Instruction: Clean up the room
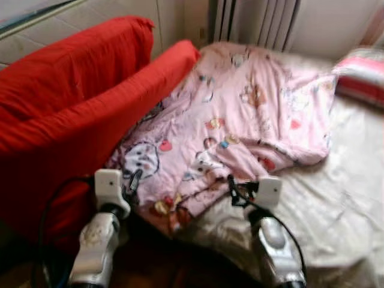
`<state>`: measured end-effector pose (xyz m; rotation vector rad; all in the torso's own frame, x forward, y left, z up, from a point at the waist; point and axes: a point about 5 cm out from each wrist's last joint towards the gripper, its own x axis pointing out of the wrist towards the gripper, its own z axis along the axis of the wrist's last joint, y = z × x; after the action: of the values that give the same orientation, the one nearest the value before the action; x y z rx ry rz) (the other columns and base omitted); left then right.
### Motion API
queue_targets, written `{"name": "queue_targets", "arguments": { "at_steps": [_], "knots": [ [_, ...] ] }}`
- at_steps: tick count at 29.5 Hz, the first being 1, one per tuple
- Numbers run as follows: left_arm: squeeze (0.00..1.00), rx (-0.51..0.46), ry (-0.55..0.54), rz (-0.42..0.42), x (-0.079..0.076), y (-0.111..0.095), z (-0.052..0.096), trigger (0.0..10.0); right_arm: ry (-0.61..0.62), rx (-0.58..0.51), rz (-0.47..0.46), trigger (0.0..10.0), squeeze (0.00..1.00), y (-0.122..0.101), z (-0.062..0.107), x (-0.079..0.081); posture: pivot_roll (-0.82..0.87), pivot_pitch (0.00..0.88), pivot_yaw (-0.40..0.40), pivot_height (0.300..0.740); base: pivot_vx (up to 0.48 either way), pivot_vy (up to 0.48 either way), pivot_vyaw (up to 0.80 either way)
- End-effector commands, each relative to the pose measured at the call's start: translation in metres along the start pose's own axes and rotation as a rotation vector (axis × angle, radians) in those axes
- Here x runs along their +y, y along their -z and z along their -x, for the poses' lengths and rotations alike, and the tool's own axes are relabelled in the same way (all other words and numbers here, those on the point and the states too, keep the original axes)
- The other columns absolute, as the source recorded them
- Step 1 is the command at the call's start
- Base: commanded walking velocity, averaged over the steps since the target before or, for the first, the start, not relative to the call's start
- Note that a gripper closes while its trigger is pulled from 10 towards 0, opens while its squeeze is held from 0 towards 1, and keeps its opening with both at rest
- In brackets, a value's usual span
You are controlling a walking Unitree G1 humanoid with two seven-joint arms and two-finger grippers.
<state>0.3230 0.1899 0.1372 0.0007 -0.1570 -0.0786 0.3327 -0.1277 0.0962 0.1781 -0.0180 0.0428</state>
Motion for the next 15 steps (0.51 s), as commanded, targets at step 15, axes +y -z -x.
{"name": "queue_targets", "arguments": {
  "at_steps": [15],
  "knots": [
    [0.0,0.005,0.003,-0.02,0.0024,0.0,0.002,10.0,0.003,0.013,-0.016,10.0,0.0,0.0039,0.0027,0.0029,0.11,0.233,0.01,0.74,0.0,0.206,0.0]
  ]
}}
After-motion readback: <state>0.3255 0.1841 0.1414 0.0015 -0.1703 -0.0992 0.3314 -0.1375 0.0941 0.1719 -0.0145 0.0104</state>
